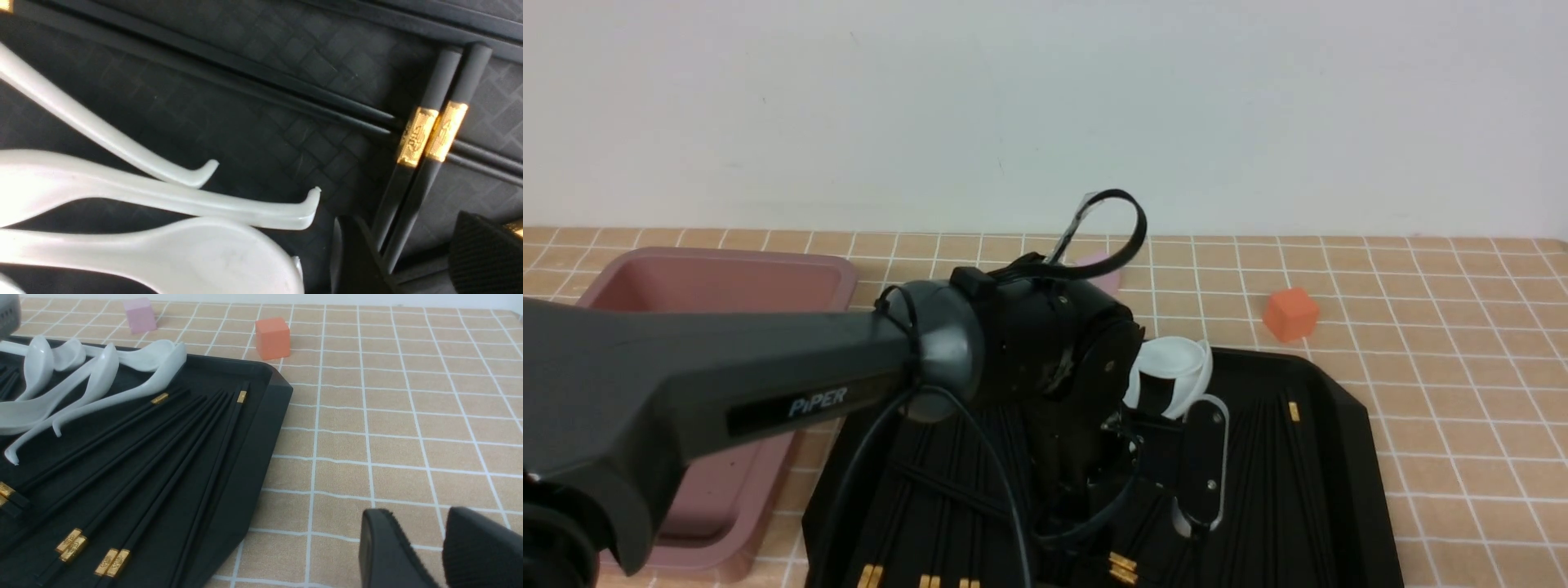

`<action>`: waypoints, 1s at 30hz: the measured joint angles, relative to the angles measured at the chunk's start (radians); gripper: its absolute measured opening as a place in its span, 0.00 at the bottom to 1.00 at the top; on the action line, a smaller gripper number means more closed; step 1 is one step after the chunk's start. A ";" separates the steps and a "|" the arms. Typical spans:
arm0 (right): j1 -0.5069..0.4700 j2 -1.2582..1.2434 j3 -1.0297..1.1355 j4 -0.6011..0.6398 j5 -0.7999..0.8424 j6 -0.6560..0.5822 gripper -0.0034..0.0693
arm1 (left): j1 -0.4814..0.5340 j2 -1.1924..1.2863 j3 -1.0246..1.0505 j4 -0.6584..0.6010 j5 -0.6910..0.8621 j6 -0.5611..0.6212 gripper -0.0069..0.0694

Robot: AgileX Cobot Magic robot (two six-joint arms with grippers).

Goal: On brown tablecloth take chopsticks from black tray and put them in box.
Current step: 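Reach over to the black tray and grasp a pair of chopsticks with the left gripper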

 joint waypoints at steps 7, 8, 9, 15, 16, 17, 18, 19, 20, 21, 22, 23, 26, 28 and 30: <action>0.000 0.000 0.000 0.001 0.000 0.000 0.38 | 0.000 0.039 0.006 0.009 -0.024 0.000 0.53; 0.000 0.000 0.000 0.001 0.000 0.000 0.38 | 0.000 0.042 0.006 0.010 -0.029 0.000 0.53; 0.000 0.000 0.000 0.001 0.000 0.000 0.38 | 0.000 0.042 0.006 0.012 -0.030 0.000 0.53; 0.000 0.000 0.000 0.001 0.000 0.000 0.38 | 0.000 0.052 0.006 0.014 -0.036 0.000 0.52; 0.000 0.000 0.000 0.001 0.000 0.000 0.38 | 0.000 0.059 0.006 0.014 -0.033 0.000 0.51; 0.000 0.000 0.000 0.001 0.000 0.000 0.38 | 0.000 0.059 0.006 0.014 -0.030 0.000 0.50; 0.000 0.000 0.000 0.001 0.000 0.000 0.38 | 0.000 0.059 0.006 0.016 -0.030 0.000 0.48; 0.000 0.000 0.000 0.001 0.000 0.000 0.38 | 0.000 0.059 0.006 0.018 -0.030 0.000 0.48; 0.000 0.000 0.000 0.001 0.000 0.000 0.38 | 0.000 0.059 0.006 0.020 -0.027 0.000 0.44; 0.000 0.000 0.000 0.001 0.000 0.000 0.38 | 0.000 0.059 0.006 0.024 -0.027 0.000 0.42; 0.000 0.000 0.000 0.001 0.000 0.000 0.38 | 0.000 0.059 0.006 0.034 -0.027 0.000 0.36; 0.000 0.000 0.000 0.001 0.000 0.000 0.38 | 0.000 0.059 0.006 0.040 -0.027 0.000 0.32; 0.000 0.000 0.000 0.001 0.000 0.000 0.38 | 0.000 0.059 0.006 0.050 -0.028 0.000 0.25; 0.000 0.000 0.000 0.001 0.000 0.000 0.38 | 0.000 0.057 0.006 0.052 -0.028 0.000 0.25; 0.000 0.000 0.000 0.001 0.000 0.000 0.38 | 0.000 0.051 0.006 0.052 -0.027 0.000 0.25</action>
